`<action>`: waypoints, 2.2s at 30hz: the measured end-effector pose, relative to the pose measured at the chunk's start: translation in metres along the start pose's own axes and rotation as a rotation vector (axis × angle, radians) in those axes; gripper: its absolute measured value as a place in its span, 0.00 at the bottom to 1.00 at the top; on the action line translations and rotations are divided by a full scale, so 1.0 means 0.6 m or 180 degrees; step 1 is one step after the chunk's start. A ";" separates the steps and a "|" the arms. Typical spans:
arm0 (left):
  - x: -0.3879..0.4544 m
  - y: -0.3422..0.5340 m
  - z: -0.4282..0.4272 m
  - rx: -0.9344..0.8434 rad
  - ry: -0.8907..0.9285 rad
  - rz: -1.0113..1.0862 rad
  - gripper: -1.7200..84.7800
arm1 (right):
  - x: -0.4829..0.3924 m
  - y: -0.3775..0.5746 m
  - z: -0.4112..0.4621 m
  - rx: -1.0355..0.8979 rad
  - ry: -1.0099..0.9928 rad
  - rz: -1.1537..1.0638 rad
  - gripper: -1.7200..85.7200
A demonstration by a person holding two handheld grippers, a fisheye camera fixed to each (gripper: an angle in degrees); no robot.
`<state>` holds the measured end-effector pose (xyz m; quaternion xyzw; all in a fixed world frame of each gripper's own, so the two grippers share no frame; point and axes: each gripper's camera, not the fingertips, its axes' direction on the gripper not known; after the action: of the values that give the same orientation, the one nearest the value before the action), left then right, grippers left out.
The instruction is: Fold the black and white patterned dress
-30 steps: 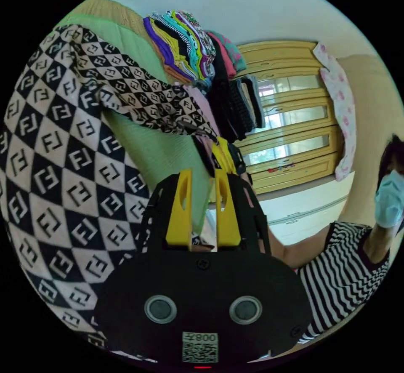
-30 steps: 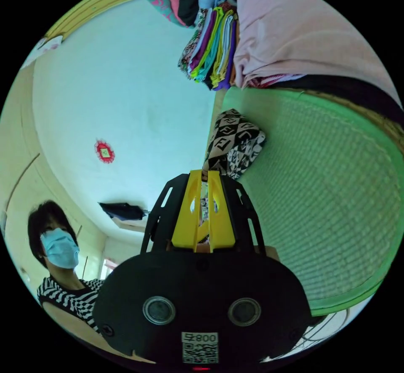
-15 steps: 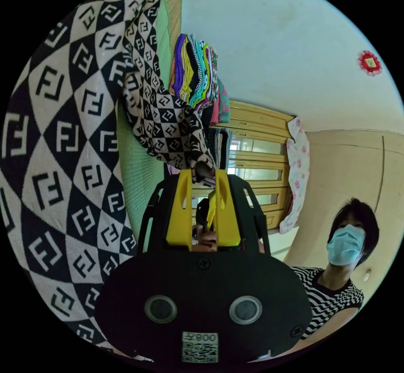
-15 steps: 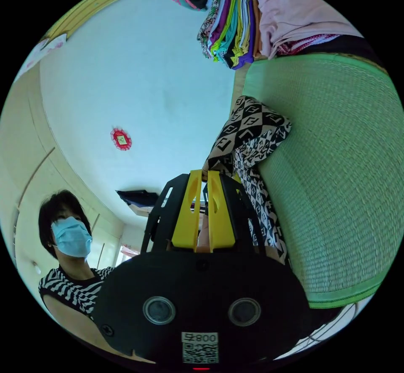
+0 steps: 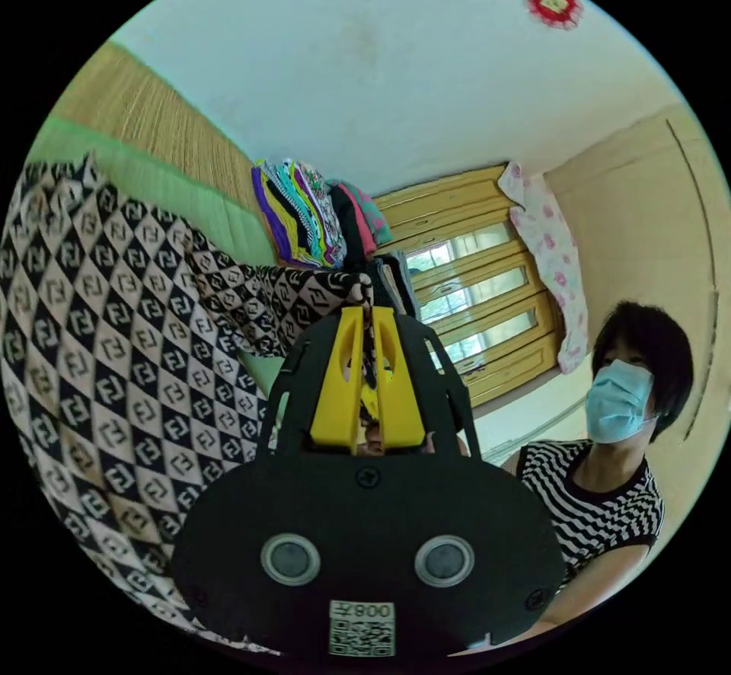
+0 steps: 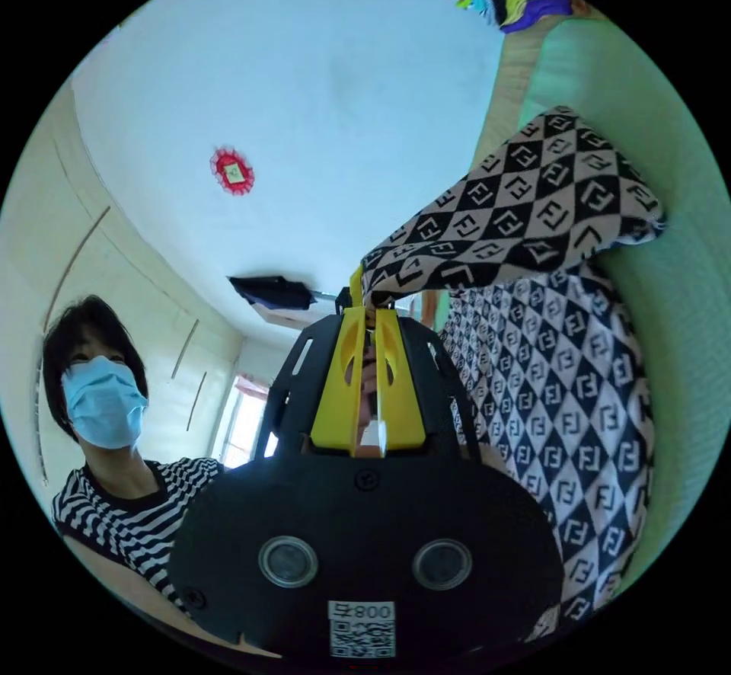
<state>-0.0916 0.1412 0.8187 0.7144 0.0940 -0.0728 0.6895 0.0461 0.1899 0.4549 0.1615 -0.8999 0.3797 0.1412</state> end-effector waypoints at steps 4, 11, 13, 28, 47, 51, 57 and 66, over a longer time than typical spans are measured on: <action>0.044 -0.034 -0.082 -0.0096 -0.0509 0.0165 0.05 | -0.006 -0.025 0.121 -0.0255 0.0023 -0.0093 0.04; 0.038 -0.034 -0.191 -0.0049 -0.0953 -0.0078 0.04 | 0.015 -0.044 0.327 -0.0672 0.0266 -0.0090 0.05; 0.034 -0.031 -0.210 -0.0043 -0.1017 -0.0140 0.04 | 0.022 -0.044 0.372 -0.0775 0.0323 -0.0075 0.05; -0.017 -0.013 -0.321 0.0132 -0.1317 -0.0570 0.04 | 0.056 -0.036 0.697 -0.1568 0.0926 -0.0217 0.05; -0.095 -0.030 -0.313 0.0105 -0.1664 -0.0876 0.05 | 0.041 -0.054 0.922 -0.2074 0.1432 -0.0282 0.04; -0.103 -0.032 -0.301 0.0136 -0.1667 -0.0851 0.05 | 0.015 -0.059 0.934 -0.2215 0.1312 -0.0317 0.03; -0.079 -0.024 -0.287 0.0400 -0.2104 -0.0680 0.06 | -0.090 -0.096 0.839 -0.1911 0.1425 -0.0806 0.02; -0.055 -0.125 -0.042 -0.0363 -0.1794 0.0414 0.05 | -0.220 -0.188 0.660 -0.0368 0.3057 -0.1374 0.02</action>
<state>-0.1417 0.1677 0.7543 0.6307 -0.1432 -0.2186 0.7307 0.1585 -0.1490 0.2109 0.1430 -0.6996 0.3230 0.6211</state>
